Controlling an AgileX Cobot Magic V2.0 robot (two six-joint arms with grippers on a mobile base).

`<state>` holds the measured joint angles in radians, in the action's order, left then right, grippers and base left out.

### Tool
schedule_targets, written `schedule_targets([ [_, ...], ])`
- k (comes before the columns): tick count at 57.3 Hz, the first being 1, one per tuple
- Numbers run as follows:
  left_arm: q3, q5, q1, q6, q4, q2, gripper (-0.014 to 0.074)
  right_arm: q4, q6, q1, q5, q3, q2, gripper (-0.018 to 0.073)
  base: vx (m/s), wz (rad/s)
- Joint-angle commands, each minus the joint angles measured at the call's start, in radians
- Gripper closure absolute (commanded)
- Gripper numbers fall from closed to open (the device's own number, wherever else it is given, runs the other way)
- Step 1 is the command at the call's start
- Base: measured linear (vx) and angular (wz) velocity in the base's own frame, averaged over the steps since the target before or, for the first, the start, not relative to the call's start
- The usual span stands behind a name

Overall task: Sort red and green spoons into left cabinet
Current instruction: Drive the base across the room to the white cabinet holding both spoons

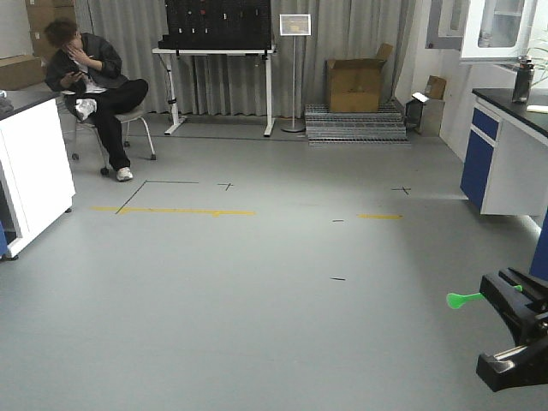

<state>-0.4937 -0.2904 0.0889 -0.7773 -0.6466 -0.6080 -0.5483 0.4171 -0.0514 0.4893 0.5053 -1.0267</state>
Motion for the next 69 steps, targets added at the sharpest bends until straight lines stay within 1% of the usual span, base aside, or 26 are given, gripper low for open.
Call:
schedule_targets([
  [1, -0.027, -0.06, 0.004, -0.006, 0.02, 0.0, 0.0603, 0.015, -0.002, 0.001, 0.072, 0.028, 0.016, 0.0564, 0.43, 0.01],
  [34, -0.027, -0.06, 0.004, -0.006, 0.02, 0.0, 0.0603, 0.015, -0.002, 0.001, 0.072, 0.028, 0.016, 0.0564, 0.47, -0.02],
  [69, -0.027, -0.06, 0.004, -0.006, 0.02, 0.0, 0.0603, 0.015, -0.002, 0.001, 0.072, 0.028, 0.016, 0.0564, 0.54, -0.06],
])
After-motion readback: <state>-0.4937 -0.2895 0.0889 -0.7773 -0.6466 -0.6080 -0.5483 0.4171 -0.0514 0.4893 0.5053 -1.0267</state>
